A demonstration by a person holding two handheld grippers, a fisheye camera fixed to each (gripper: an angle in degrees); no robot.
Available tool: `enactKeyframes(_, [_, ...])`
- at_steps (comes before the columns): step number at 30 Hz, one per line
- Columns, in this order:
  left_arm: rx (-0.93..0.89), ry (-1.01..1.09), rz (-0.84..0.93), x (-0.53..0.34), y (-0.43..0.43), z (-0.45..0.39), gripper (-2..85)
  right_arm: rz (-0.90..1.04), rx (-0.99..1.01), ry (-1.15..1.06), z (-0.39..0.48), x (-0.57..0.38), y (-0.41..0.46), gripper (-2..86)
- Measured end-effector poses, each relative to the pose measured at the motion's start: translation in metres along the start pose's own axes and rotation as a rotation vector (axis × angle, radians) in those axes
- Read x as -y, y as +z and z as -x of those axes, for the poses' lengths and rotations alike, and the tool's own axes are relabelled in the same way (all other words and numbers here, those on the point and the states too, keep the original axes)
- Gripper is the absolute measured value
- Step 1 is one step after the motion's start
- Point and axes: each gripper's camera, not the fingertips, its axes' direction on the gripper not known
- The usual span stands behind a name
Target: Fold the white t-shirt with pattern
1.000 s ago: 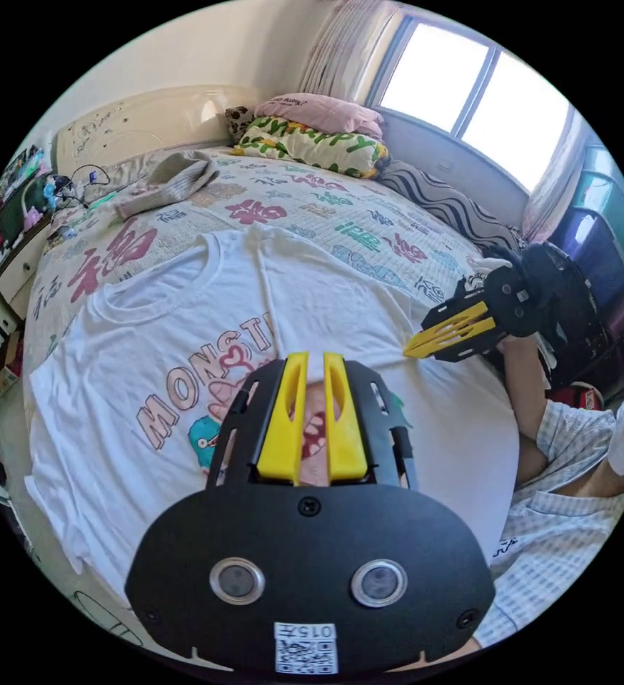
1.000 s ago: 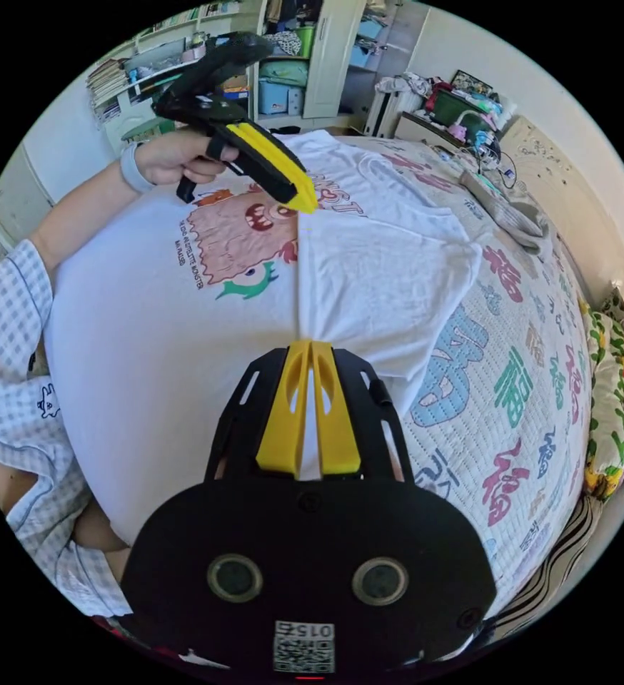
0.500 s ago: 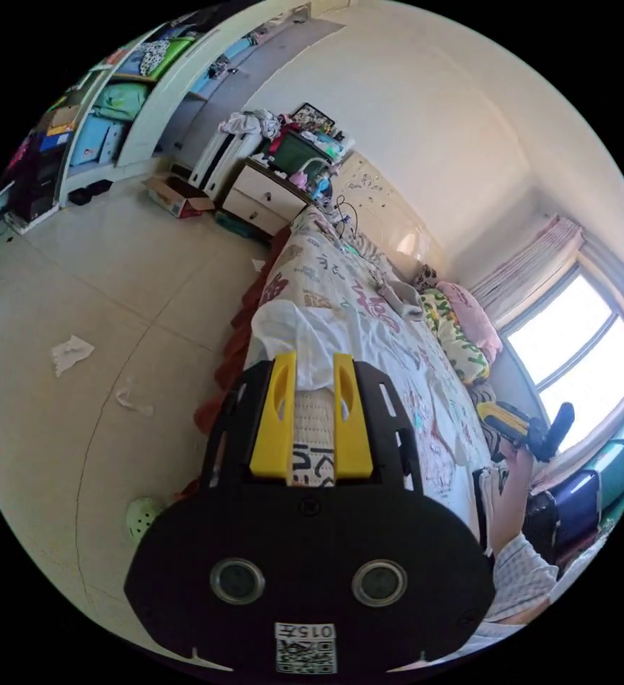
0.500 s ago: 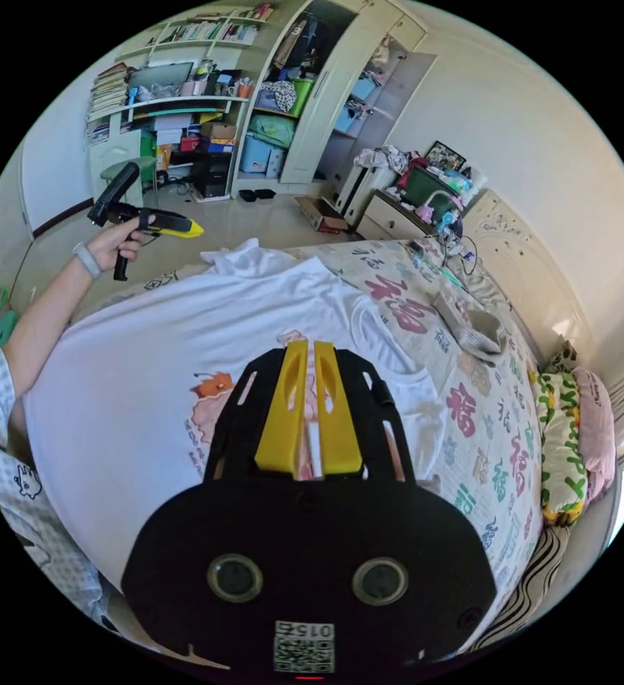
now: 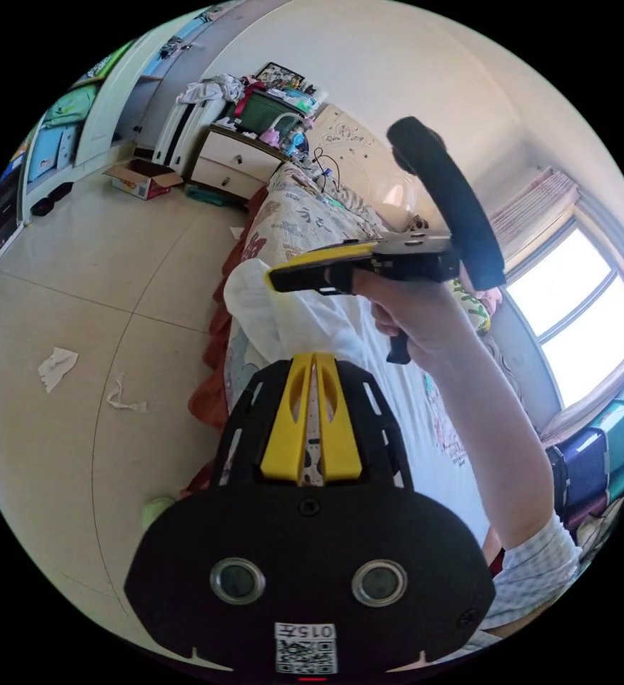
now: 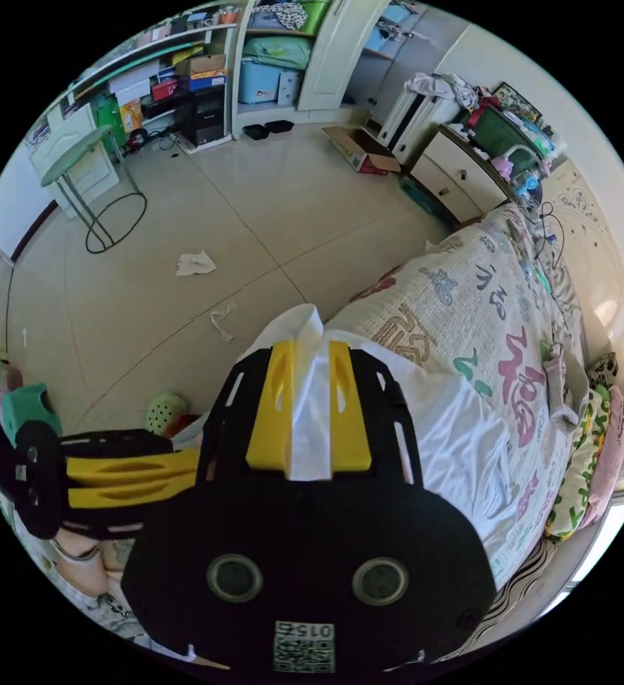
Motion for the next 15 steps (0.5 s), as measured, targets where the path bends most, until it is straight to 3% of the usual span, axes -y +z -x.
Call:
enactKeyframes(3, [-0.026,0.001,-0.064,-0.016,-0.013,0.002,-0.8,0.051,-0.027,0.022,0.003,0.017,0.02,5.1])
enactKeyframes(5, [-0.008,0.013,-0.102,-0.029,-0.021,-0.002,-0.9,-0.029,-0.05,0.023,0.001,0.013,0.008,0.2])
enactKeyframes(9, [0.059,0.119,-0.171,-0.048,-0.029,-0.026,-0.8,-0.239,-0.022,0.107,-0.031,-0.022,-0.041,-0.8])
enactKeyframes(15, [0.034,0.584,-0.268,-0.098,-0.038,-0.112,-0.5,-0.492,0.075,0.285,-0.117,-0.159,-0.103,-0.4])
